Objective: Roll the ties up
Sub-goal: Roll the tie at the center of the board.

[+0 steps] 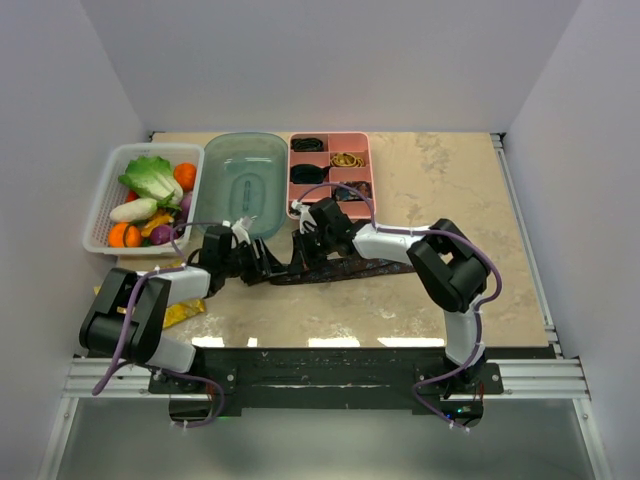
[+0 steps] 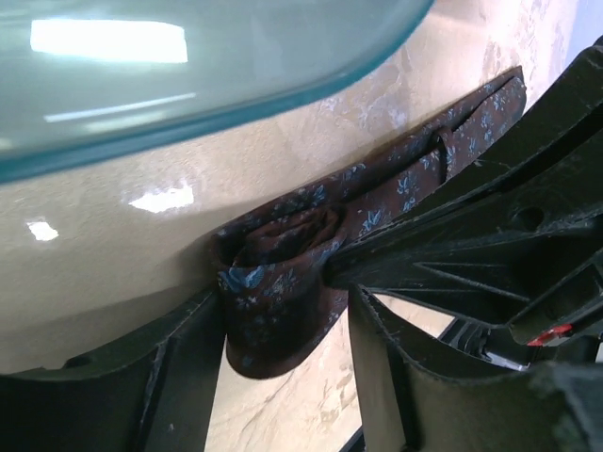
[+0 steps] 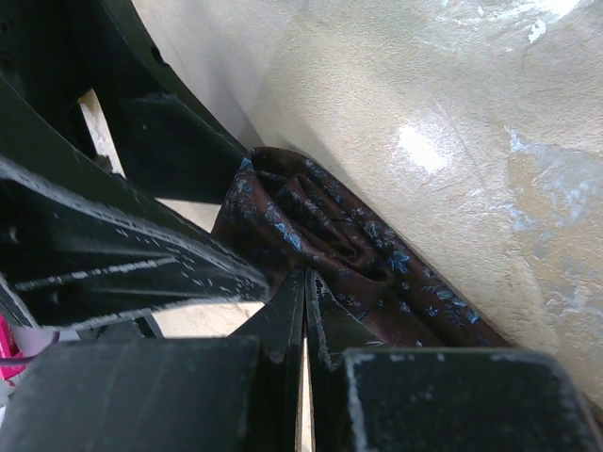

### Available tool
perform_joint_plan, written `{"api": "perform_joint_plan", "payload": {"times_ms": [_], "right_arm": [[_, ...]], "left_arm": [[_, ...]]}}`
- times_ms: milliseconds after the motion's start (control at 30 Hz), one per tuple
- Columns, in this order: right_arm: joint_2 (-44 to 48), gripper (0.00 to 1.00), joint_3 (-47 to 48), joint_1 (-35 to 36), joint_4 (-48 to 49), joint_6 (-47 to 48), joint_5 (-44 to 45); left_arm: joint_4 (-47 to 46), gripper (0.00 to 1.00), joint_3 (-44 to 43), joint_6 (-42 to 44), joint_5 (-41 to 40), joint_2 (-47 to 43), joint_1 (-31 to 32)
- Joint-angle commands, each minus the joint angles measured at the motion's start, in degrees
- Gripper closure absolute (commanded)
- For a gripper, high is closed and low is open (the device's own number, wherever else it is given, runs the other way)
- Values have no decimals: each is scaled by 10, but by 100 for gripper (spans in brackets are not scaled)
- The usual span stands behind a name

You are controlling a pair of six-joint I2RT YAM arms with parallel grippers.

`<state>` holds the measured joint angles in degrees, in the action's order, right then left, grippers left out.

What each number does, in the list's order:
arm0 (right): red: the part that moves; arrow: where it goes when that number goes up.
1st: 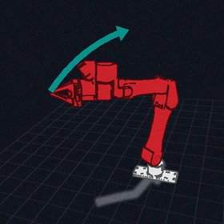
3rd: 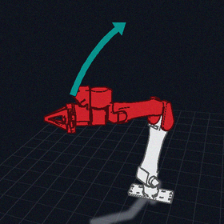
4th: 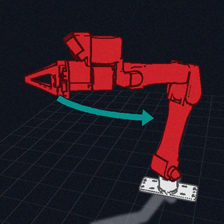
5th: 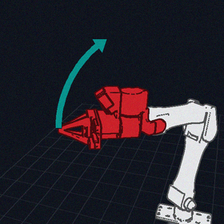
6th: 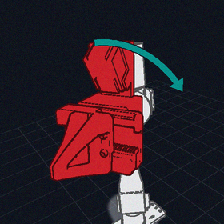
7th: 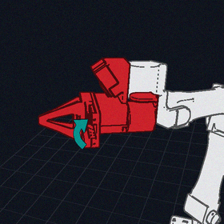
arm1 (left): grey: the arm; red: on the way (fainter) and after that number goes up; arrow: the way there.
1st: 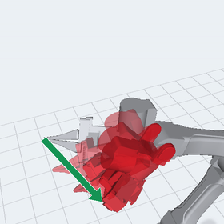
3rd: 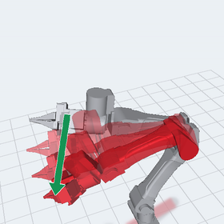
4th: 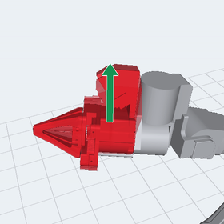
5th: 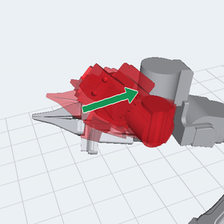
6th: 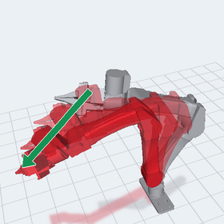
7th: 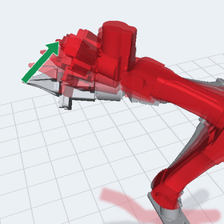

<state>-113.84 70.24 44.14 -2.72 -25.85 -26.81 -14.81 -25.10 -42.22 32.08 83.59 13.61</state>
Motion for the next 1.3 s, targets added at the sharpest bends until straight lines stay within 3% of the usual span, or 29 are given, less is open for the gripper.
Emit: {"api": "perform_joint_plan", "payload": {"times_ms": [0, 200, 367, 600, 1267], "right_arm": [[-23, 100, -3, 0, -23, 12, 16], [-26, 100, 0, 0, -23, 12, 12], [-24, 100, 5, 0, -27, 13, 11], [-13, 100, 23, 1, -41, 16, 13], [16, 100, 69, 1, -98, 48, 71]], "left_arm": [[-57, 44, 18, -25, -21, 18, 24], [-83, 60, 26, -38, -24, 10, 28], [-72, 67, 21, -31, -25, 0, 28], [-49, 87, 14, -19, -27, -4, 27], [184, 97, -99, 67, -132, -47, 52]]}}
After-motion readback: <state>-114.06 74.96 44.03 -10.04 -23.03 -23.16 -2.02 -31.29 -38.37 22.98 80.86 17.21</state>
